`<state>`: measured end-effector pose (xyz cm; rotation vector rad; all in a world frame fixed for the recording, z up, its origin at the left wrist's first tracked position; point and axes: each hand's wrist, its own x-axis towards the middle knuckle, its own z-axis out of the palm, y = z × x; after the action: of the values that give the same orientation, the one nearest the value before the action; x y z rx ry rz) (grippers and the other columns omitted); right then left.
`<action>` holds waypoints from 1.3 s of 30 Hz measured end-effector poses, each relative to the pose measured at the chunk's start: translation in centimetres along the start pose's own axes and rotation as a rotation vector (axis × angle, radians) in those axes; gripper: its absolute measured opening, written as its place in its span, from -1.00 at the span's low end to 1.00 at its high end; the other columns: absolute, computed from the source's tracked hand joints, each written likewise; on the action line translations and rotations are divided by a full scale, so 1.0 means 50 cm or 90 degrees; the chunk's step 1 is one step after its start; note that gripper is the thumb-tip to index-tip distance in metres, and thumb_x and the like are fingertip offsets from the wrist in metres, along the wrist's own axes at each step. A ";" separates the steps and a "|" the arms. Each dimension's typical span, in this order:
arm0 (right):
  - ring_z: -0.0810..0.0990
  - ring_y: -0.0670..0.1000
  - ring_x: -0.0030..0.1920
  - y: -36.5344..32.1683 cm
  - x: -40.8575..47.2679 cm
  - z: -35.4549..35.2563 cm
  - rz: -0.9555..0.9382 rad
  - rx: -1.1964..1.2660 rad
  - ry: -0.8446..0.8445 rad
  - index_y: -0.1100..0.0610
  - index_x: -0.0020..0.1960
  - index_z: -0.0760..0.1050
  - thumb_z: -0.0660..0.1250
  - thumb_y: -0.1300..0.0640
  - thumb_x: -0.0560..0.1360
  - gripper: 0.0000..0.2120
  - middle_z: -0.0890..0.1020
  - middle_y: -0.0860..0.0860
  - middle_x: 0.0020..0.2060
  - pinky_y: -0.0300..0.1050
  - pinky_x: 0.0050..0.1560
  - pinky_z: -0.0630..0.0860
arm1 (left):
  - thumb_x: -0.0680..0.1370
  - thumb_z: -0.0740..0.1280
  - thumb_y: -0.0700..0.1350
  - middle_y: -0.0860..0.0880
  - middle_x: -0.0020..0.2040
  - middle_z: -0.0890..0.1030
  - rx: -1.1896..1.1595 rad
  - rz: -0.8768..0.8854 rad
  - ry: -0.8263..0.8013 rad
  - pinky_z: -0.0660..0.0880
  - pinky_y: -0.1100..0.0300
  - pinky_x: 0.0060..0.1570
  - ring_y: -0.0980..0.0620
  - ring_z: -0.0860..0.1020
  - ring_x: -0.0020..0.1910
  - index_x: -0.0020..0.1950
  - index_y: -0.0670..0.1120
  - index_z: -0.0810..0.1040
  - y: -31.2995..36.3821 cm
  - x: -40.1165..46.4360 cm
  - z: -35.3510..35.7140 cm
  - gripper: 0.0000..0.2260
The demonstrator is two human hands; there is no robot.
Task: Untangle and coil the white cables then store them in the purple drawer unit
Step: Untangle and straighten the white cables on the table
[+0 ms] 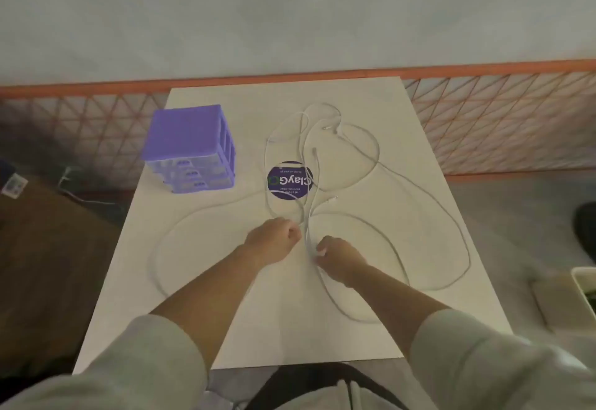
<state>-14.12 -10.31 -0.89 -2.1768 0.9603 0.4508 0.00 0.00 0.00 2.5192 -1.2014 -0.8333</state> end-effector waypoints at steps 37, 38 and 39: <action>0.44 0.00 -0.43 -0.108 -0.036 -0.077 -0.043 0.709 -0.070 0.13 0.08 0.59 0.25 -0.02 0.59 -0.74 0.53 0.01 -0.34 -0.14 -0.32 0.47 | 0.64 0.24 -0.10 0.14 -0.14 0.71 -0.805 -0.056 0.046 0.44 0.33 -0.05 0.18 0.62 -0.08 0.00 0.00 0.54 0.057 0.023 -0.128 -0.90; 0.39 -0.04 -0.44 -0.119 -0.035 -0.083 -0.060 0.674 -0.030 0.11 0.09 0.60 0.26 -0.03 0.60 -0.75 0.50 -0.02 -0.36 -0.20 -0.38 0.39 | 0.64 0.24 -0.13 0.12 -0.12 0.71 -0.836 -0.052 0.048 0.48 0.34 -0.06 0.15 0.62 -0.06 0.02 -0.01 0.55 0.056 0.019 -0.131 -0.91; 0.34 -0.06 -0.45 -0.123 -0.036 -0.089 -0.073 0.642 -0.002 0.11 0.10 0.61 0.26 -0.02 0.60 -0.75 0.46 -0.03 -0.37 -0.25 -0.42 0.31 | 0.64 0.25 -0.17 0.10 -0.10 0.71 -0.872 -0.049 0.053 0.50 0.34 -0.07 0.13 0.63 -0.06 0.05 -0.03 0.55 0.054 0.017 -0.137 -0.90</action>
<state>-10.55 -9.68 6.02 -1.2919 0.7983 -0.0986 2.66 -2.62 6.40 1.4099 -0.2338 -1.0278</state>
